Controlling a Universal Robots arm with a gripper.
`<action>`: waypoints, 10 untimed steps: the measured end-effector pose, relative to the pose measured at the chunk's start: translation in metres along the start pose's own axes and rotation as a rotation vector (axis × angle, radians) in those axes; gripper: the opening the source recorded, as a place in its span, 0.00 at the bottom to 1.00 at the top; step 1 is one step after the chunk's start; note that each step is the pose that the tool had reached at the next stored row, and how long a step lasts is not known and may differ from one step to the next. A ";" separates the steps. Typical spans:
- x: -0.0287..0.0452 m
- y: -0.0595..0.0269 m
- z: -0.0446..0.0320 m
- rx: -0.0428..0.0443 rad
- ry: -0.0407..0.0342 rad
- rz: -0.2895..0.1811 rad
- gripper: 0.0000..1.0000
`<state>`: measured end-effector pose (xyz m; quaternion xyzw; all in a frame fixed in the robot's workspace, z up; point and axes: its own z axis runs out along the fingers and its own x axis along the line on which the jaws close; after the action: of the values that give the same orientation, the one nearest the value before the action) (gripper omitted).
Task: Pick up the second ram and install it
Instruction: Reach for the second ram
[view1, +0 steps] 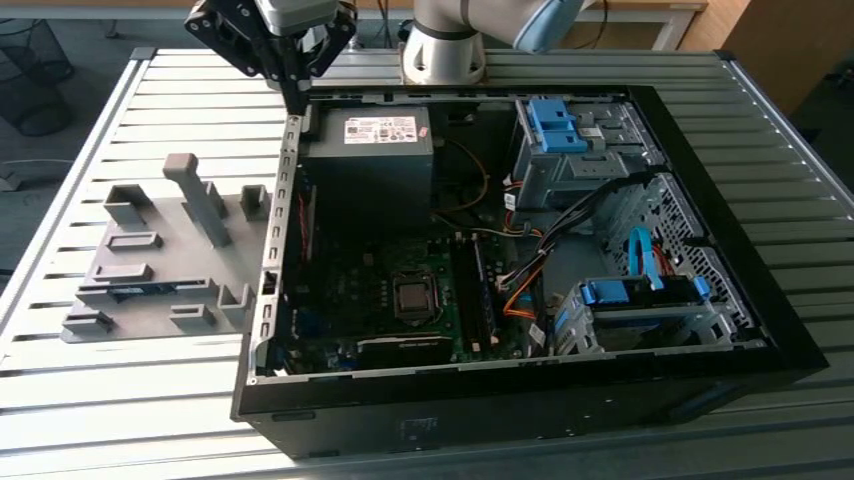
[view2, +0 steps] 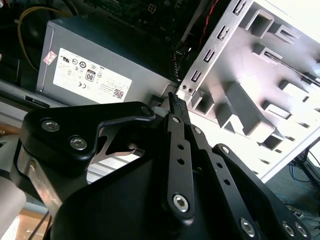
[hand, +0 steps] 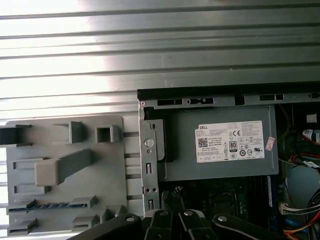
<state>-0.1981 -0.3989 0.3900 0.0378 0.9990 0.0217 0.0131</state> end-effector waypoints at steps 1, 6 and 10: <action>0.0007 -0.0001 0.0000 0.0000 0.0000 0.000 0.11; 0.0041 -0.0003 0.0000 0.0001 0.0000 0.000 0.11; 0.0068 -0.0005 0.0000 0.0001 0.0000 0.000 0.11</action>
<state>-0.2049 -0.3989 0.3898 0.0379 0.9990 0.0217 0.0131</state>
